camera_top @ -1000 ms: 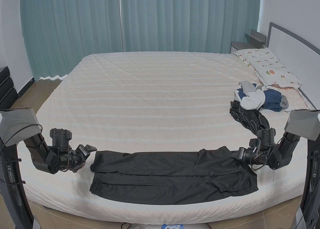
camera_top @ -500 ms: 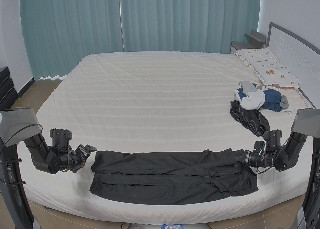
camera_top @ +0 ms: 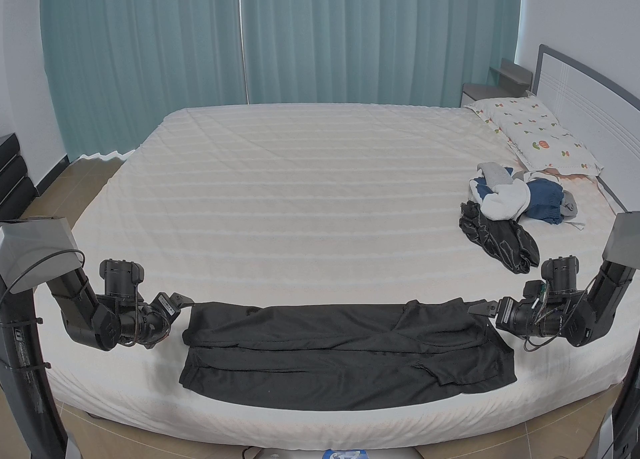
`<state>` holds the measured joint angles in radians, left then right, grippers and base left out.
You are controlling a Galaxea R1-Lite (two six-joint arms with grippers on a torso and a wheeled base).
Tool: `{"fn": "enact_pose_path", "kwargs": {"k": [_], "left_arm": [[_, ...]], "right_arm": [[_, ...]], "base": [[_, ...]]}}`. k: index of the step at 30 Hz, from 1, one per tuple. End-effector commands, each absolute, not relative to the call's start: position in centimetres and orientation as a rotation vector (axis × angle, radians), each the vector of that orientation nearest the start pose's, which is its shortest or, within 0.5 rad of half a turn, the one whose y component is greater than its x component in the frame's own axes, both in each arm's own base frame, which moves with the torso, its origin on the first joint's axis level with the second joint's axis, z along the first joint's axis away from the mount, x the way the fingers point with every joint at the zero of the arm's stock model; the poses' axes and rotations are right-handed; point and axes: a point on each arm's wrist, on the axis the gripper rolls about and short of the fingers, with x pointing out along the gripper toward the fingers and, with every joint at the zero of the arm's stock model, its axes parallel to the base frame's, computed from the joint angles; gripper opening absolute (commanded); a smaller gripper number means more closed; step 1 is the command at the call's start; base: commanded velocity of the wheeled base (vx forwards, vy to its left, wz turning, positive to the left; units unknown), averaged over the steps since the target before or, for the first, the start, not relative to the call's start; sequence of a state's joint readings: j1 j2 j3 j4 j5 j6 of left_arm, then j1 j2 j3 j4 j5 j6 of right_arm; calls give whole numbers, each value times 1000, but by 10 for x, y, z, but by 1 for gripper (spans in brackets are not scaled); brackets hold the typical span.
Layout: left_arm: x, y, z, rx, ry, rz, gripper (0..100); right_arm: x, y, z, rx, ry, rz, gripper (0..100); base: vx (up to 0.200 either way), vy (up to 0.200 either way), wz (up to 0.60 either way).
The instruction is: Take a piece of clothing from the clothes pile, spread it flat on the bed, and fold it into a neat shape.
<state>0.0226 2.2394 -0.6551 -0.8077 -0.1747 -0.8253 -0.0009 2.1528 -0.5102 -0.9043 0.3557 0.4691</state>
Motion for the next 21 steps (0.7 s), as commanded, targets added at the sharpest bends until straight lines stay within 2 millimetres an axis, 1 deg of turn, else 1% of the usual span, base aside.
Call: {"fn": "enact_pose_path", "kwargs": {"k": [1,4,7,8,15,17,18,21], "left_arm": [[325,-4,-14,-831,824,169,100],[321,-12,-16,-816,847,160,100],[320,-15,-17,-800,845,176,100],[320,-19,-19,-787,848,181,100],[321,-38,-19,-716,847,164,100],[323,-39,-21,-697,831,185,100],[324,-39,-22,-690,829,195,0],[324,-40,-27,-677,839,203,0]], "right_arm": [[277,26,17,609,808,109,100],[272,38,14,660,830,51,100],[271,44,14,712,829,3,100],[270,46,14,724,831,-11,100],[265,50,14,726,838,-16,100],[264,50,15,722,834,-21,100],[262,51,16,718,835,-22,100],[258,58,14,698,846,-17,100]], "base": [[0,0,0],[0,0,0],[0,0,0],[0,0,0],[0,0,0],[0,0,0],[0,0,0],[0,0,0]]}}
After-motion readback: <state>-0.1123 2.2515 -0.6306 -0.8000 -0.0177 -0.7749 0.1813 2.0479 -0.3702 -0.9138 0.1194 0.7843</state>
